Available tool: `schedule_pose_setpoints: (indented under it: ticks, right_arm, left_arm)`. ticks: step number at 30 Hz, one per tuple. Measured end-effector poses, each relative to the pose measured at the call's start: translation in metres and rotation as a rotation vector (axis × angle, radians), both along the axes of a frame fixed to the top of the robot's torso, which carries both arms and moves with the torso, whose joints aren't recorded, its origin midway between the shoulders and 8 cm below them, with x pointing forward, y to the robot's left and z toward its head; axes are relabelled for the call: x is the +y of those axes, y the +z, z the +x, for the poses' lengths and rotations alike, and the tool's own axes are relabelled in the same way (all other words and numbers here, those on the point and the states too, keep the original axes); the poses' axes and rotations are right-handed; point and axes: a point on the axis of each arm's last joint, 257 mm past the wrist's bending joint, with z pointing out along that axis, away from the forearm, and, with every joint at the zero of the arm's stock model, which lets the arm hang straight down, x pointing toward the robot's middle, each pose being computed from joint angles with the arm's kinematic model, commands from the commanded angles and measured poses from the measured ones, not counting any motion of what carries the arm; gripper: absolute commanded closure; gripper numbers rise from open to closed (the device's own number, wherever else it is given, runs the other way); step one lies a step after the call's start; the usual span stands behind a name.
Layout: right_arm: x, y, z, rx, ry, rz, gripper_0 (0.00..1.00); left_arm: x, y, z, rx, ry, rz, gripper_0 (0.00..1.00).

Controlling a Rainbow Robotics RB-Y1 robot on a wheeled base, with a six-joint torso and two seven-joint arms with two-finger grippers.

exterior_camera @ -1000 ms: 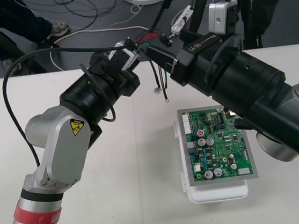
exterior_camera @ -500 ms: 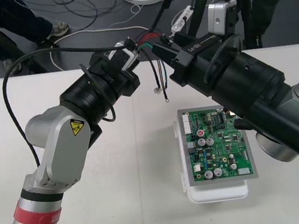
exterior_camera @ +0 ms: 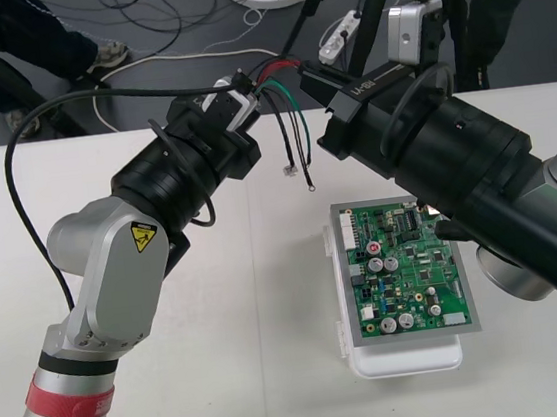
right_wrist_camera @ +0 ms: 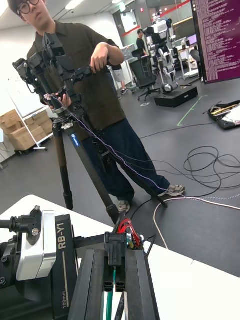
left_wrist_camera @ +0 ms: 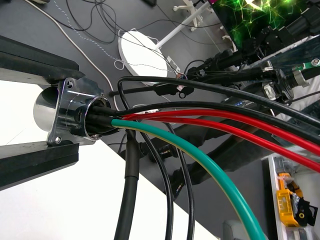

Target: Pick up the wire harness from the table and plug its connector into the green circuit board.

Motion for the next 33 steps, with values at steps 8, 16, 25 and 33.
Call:
schedule_pose_setpoints:
  ticks: [8, 16, 25, 33]
  right_arm:
    - [-0.0001, 0.0002, 0.0000, -0.002, -0.001, -0.001, 1.00]
    - [-0.0001, 0.0002, 0.0001, -0.003, -0.001, -0.002, 1.00]
    - [-0.0002, 0.0002, 0.0002, -0.003, -0.001, -0.002, 1.00]
    - [-0.0007, 0.0000, 0.0007, -0.003, -0.004, -0.003, 1.00]
  left_arm:
    - [0.0001, 0.0002, 0.0001, -0.001, 0.000, 0.000, 0.55]
    - [0.0012, 0.0027, 0.0008, -0.009, 0.006, -0.005, 0.05]
    - [0.0000, 0.0046, 0.0000, -0.008, 0.000, -0.020, 0.05]
    - [-0.0024, 0.0059, -0.0015, -0.002, -0.011, -0.039, 0.05]
